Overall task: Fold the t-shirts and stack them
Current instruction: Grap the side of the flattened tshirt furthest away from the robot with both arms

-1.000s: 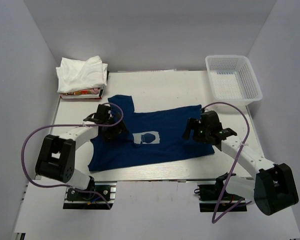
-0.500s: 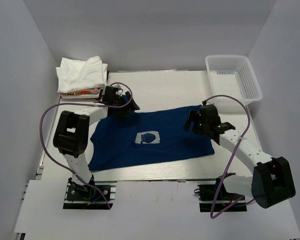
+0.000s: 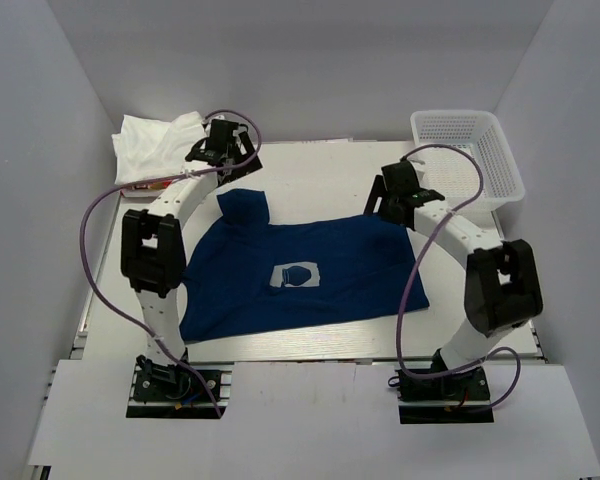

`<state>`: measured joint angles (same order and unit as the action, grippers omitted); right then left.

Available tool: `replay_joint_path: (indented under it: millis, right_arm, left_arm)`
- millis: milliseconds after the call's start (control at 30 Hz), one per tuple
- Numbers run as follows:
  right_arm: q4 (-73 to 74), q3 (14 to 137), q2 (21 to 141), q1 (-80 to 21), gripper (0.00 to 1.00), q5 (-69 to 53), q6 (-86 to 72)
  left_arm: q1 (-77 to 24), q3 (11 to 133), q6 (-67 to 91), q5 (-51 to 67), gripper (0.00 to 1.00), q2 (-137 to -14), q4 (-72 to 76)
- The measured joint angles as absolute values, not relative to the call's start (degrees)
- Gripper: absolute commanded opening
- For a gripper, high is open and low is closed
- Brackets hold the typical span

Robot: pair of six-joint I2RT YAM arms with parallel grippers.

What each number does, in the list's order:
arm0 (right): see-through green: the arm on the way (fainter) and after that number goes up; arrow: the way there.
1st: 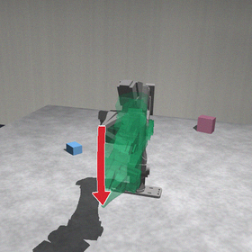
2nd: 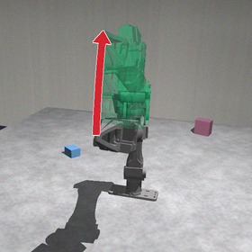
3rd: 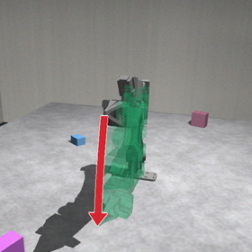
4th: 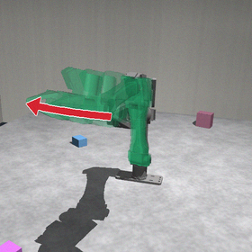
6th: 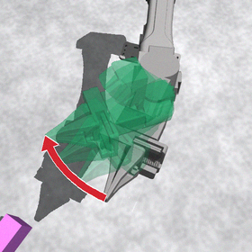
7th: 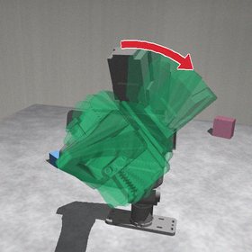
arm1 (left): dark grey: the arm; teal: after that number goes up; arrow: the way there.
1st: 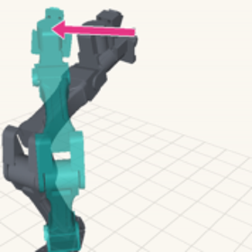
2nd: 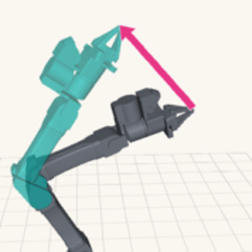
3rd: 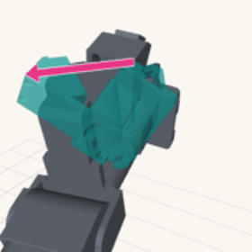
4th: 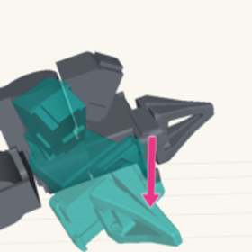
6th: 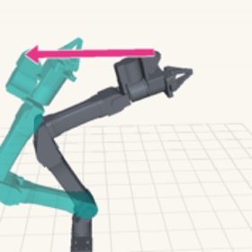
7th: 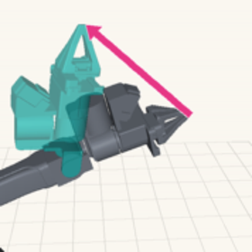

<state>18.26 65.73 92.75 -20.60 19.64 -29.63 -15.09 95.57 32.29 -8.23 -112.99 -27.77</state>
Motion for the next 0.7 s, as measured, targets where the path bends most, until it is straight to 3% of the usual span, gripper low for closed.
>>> replay_joint_path:
  millis: [267, 533, 700]
  right_arm:
    - [20.6, 72.86, 100.84, -19.53, 0.9, 22.24, -27.16]
    - [20.82, 77.12, 106.15, -17.98, 0.9, 22.41, -25.02]
    - [20.8, 77.08, 107.85, -17.47, 0.9, 22.17, -24.86]
  left_arm:
    - [-14.11, 113.32, 31.75, -17.26, 0.97, -130.47, -39.72]
    - [-13.23, 114.08, 33.47, -19.14, 0.88, -136.09, -42.63]
    - [-12.82, 115.33, 33.82, -19.11, 0.88, -137.03, -41.5]
